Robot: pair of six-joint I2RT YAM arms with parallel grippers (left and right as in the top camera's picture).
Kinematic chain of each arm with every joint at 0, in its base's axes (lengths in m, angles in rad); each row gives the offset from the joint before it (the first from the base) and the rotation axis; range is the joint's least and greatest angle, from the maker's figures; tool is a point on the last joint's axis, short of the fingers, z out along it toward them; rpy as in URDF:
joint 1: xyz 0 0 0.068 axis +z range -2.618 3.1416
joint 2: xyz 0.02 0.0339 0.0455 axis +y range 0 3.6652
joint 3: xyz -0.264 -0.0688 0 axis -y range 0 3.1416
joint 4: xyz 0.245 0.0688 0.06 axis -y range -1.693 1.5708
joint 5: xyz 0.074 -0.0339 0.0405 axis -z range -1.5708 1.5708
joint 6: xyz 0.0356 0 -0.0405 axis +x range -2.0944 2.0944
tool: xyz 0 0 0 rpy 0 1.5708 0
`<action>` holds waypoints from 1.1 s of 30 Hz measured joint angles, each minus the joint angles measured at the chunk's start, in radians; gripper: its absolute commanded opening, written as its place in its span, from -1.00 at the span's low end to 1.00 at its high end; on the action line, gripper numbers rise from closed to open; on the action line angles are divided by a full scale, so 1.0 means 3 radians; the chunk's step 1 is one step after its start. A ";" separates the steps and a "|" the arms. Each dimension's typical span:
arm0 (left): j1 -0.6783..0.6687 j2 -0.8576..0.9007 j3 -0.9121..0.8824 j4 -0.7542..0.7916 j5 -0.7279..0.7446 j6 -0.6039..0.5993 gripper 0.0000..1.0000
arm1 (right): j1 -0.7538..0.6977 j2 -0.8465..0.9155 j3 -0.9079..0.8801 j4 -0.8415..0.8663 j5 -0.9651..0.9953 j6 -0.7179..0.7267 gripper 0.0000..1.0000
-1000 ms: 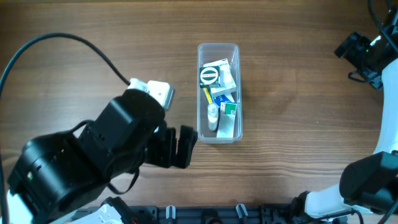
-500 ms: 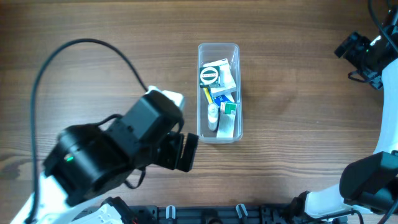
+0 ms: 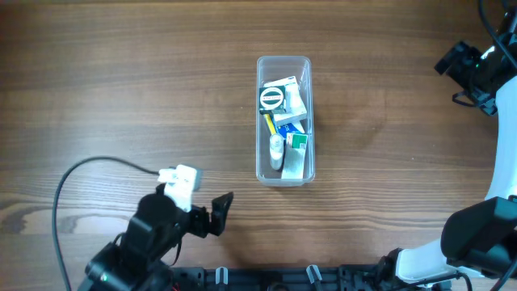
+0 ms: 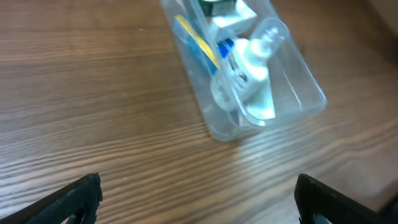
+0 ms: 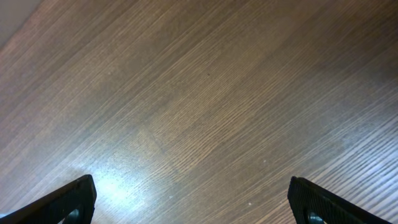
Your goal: Pack container
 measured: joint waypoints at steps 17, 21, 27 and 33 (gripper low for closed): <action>0.1057 -0.1217 -0.0445 0.0359 0.0462 0.0773 1.00 | 0.0000 0.0000 0.0000 0.0003 0.0000 0.0000 0.99; 0.1226 -0.1258 -0.0818 0.0909 0.0704 0.0799 0.99 | 0.0000 0.0000 0.0000 0.0003 -0.0001 0.0000 0.99; 0.1483 -0.1260 -0.1122 0.1356 0.1132 0.1086 0.99 | 0.0000 0.0000 0.0000 0.0003 0.0000 0.0000 0.99; 0.1648 -0.1259 -0.1188 0.1392 0.1176 0.1183 1.00 | 0.0000 0.0000 0.0000 0.0003 -0.0001 0.0000 0.99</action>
